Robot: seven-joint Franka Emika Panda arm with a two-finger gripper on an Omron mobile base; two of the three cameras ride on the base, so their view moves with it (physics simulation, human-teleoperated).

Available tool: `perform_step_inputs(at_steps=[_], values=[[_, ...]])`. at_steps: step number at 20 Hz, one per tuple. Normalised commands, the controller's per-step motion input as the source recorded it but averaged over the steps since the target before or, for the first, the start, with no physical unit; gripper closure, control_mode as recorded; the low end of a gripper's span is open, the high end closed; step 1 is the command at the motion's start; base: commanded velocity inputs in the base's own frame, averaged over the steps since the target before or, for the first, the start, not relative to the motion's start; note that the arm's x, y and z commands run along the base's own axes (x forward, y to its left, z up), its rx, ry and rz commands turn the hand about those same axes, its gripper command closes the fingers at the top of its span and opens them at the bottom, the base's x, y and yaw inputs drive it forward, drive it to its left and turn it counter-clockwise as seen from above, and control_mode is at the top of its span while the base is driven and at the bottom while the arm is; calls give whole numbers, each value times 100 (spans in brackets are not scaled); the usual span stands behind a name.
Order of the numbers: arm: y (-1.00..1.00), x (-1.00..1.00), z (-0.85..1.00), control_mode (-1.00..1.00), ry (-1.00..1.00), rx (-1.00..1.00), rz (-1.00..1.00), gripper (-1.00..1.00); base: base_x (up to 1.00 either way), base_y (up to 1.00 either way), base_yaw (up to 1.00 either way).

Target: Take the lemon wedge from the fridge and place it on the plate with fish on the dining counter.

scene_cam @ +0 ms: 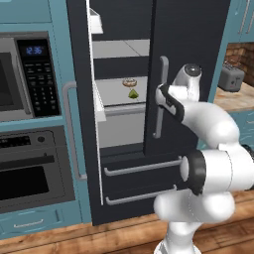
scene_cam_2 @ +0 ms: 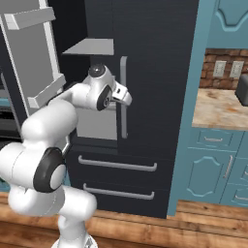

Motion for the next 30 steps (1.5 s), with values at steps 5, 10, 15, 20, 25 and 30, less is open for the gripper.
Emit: perform_step_inputs(at_steps=[5, 10, 15, 20, 25, 30], values=[[3, 2, -16, -100, 0, -10, 25, -100, 0, 0, 0], [2, 42, 0, -100, 0, -3, 0, -100, 0, 0, 0], [0, 68, -7, -100, 0, 0, 0, -100, 0, 0, 0], [0, 65, -23, -100, 0, 0, 0, -100, 0, 0, 0], [-10, 39, -40, -100, 0, -1, 0, -100, 0, 0, 0], [-7, 49, -35, -100, -1, 0, 0, -100, 0, 0, 0]])
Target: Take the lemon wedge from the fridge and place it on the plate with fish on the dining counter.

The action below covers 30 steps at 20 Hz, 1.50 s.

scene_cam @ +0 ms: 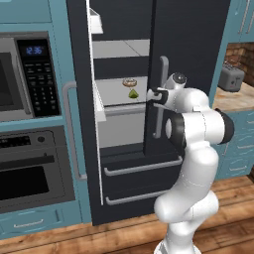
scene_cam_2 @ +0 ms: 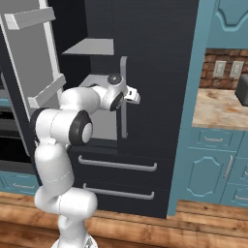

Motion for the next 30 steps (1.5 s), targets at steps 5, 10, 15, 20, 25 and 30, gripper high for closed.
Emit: perform_step_inputs(at_steps=[5, 10, 15, 20, 25, 30], values=[[0, 63, -34, -100, -2, 0, 0, -100, 0, 0, 0], [0, 65, -32, -100, -1, 0, 0, 100, 0, 0, 0], [0, 8, -4, -100, 0, 0, 0, 100, 0, 0, 0], [-5, -8, 0, -100, 0, 0, -1, 100, 0, 0, 0], [-65, -76, 7, -100, -5, 0, -9, 100, 0, 0, 0], [-100, -100, 19, -100, -11, 1, -20, 100, 0, 0, 0]])
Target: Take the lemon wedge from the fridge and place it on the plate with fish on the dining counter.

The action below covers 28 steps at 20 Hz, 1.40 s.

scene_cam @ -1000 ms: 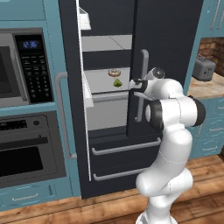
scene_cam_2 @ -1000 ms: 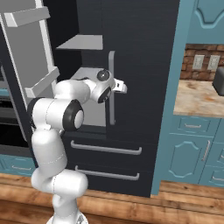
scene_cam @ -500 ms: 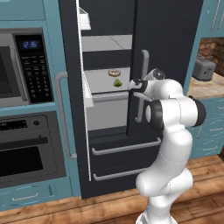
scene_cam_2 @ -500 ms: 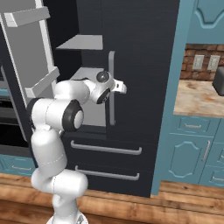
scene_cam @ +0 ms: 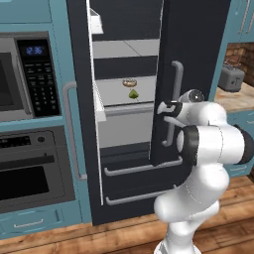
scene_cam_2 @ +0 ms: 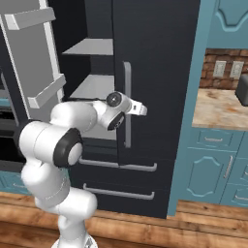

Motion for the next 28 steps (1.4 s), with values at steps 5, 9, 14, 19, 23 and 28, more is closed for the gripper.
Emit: perform_step_inputs(at_steps=[5, 9, 14, 19, 23, 28], values=[[-100, -100, 32, -100, -8, 8, -27, 100, 0, 0, 0], [-60, -100, 80, -100, -10, 21, -22, -100, 0, 0, 0], [14, -100, 100, -100, -33, 13, -6, -100, 0, 0, 0], [83, -97, 99, -100, -24, 2, -4, -100, 0, 0, 0], [100, -10, 59, -100, -14, 0, -26, -100, 0, 0, 0], [92, 47, 41, -100, -7, -2, -41, -100, 0, 0, 0]])
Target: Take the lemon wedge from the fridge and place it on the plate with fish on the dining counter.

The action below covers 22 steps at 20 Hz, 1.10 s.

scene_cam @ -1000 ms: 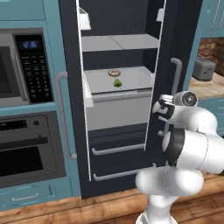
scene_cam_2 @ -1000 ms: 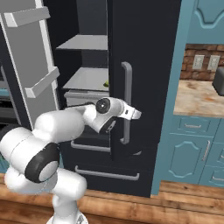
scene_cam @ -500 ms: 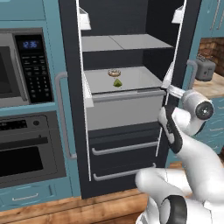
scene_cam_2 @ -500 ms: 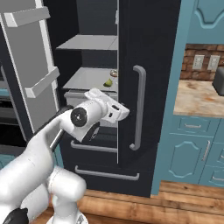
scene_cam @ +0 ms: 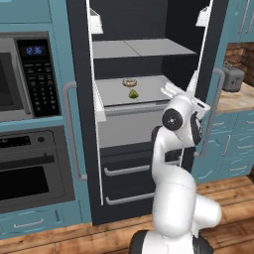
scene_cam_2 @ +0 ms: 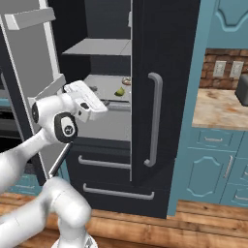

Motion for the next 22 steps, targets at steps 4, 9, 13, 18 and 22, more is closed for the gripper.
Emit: perform_step_inputs(at_steps=[4, 9, 13, 18, 22], values=[[11, 68, 11, -100, 12, -2, -19, -100, 0, 0, 0], [-48, 50, 6, -100, 29, 10, -11, -100, 0, 0, 0], [-12, 82, 2, -100, 34, 2, -2, -100, 0, 0, 0], [-21, 82, 0, -100, 32, 0, -4, -100, 0, 0, 0], [-69, 49, 0, -100, 38, 0, -30, -100, 0, 0, 0]])
